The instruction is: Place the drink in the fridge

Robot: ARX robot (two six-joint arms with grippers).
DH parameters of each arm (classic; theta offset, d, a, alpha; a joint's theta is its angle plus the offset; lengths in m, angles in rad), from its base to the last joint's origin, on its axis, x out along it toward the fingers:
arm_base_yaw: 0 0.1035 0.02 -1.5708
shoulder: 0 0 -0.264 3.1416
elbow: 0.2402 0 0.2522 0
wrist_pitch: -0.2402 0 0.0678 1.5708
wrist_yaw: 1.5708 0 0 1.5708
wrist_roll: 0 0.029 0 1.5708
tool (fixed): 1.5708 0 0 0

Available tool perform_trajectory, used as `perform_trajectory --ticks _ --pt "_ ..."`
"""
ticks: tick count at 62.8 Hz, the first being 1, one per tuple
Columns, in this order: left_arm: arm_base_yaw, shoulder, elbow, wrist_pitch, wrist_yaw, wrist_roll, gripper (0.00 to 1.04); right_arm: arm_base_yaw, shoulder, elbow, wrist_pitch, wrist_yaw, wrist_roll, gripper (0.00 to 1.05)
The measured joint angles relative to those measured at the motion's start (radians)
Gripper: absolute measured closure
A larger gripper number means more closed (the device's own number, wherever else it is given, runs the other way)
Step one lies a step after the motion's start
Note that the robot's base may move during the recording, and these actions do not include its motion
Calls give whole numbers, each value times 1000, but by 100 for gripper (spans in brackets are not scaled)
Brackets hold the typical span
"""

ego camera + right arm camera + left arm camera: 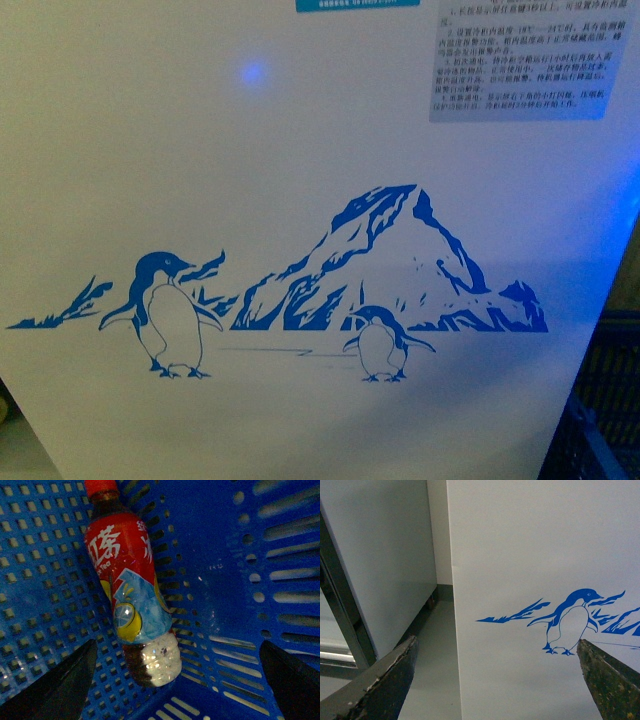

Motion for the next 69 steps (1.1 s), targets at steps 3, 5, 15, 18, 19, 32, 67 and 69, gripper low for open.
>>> perform_trajectory --ticks 3,5,15,18,19,32,67,69 --pt "0 0 0 0 0 0 8 -7 25 19 3 1 -5 8" --pt "0 0 0 0 0 0 8 -14 50 38 3 2 -8 8" --pt "0 0 0 0 0 0 8 -41 145 136 -63 -2 16 8" --pt "0 0 0 0 0 0 8 -49 172 168 -85 -5 35 8" --pt "0 0 0 0 0 0 8 -51 178 177 -92 -6 40 8" --pt "0 0 0 0 0 0 8 -94 248 266 -153 -76 136 8" --pt "0 0 0 0 0 0 8 -93 371 406 -211 108 165 8" --pt "0 0 0 0 0 0 8 -93 374 413 -218 116 166 8"
